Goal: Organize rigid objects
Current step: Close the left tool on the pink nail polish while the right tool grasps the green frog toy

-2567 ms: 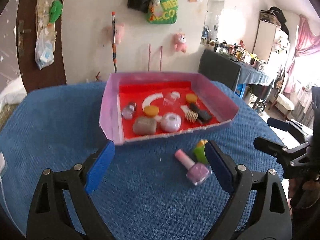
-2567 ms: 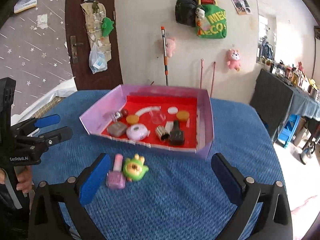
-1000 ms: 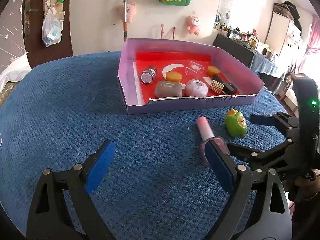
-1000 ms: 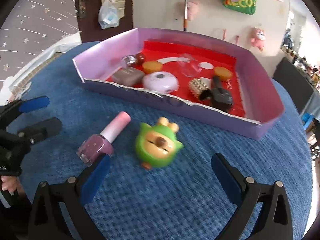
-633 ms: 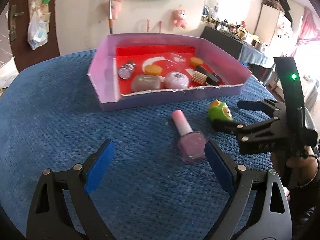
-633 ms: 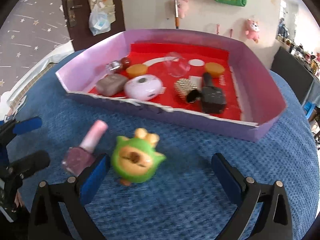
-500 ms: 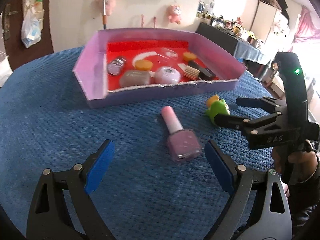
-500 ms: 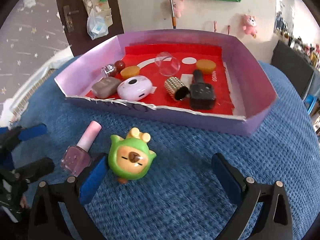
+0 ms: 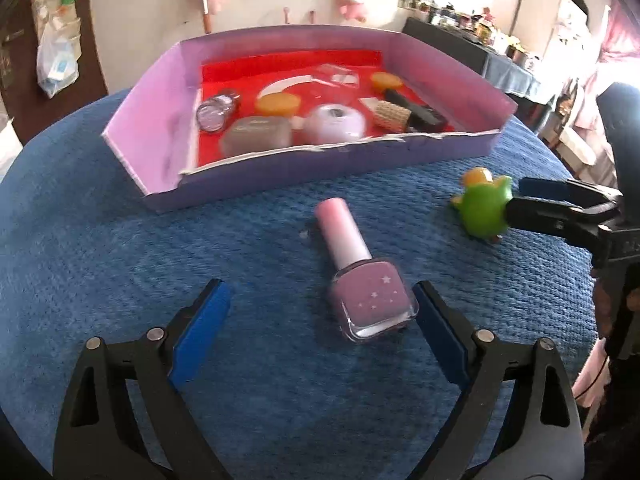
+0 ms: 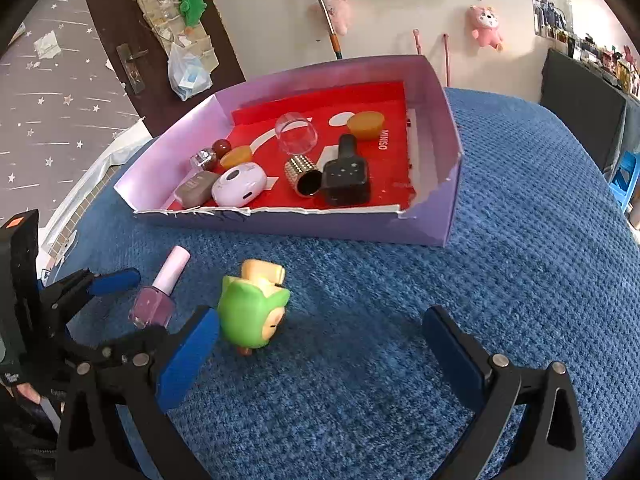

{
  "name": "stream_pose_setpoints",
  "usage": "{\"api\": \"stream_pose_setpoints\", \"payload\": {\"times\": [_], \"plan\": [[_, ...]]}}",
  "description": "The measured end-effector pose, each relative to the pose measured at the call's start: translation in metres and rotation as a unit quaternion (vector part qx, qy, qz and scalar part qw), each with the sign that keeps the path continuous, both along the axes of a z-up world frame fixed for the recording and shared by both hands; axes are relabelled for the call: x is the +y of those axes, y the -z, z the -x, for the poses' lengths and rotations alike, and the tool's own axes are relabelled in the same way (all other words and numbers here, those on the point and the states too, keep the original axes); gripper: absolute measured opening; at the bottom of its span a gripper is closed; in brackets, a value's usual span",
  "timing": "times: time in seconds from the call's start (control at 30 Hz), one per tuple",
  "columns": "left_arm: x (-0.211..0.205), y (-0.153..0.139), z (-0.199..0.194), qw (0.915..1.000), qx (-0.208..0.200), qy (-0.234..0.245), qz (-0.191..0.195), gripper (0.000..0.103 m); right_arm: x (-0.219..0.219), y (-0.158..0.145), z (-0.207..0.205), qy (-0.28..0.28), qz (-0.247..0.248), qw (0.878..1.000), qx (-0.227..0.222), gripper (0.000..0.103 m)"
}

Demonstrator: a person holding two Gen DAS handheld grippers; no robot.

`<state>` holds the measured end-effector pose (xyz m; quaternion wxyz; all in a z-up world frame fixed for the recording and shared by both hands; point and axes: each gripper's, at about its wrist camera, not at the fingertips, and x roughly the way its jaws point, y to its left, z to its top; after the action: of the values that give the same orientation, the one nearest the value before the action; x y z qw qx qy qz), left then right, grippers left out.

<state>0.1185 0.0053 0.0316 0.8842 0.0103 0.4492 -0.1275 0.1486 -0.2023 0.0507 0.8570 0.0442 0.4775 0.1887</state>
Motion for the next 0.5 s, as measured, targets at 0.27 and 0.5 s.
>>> {"api": "stream_pose_setpoints", "payload": {"times": [0.27, 0.5], "plan": [[0.018, -0.005, 0.004, 0.9997, -0.005, -0.013, -0.020, 0.093, -0.005, -0.001, 0.005, 0.000, -0.004, 1.000, 0.001, 0.103], [0.004, -0.010, -0.004, 0.9995, -0.020, 0.008, -0.021, 0.093, 0.017, 0.001, 0.001, -0.011, 0.017, 1.000, -0.005, 0.103]]}}
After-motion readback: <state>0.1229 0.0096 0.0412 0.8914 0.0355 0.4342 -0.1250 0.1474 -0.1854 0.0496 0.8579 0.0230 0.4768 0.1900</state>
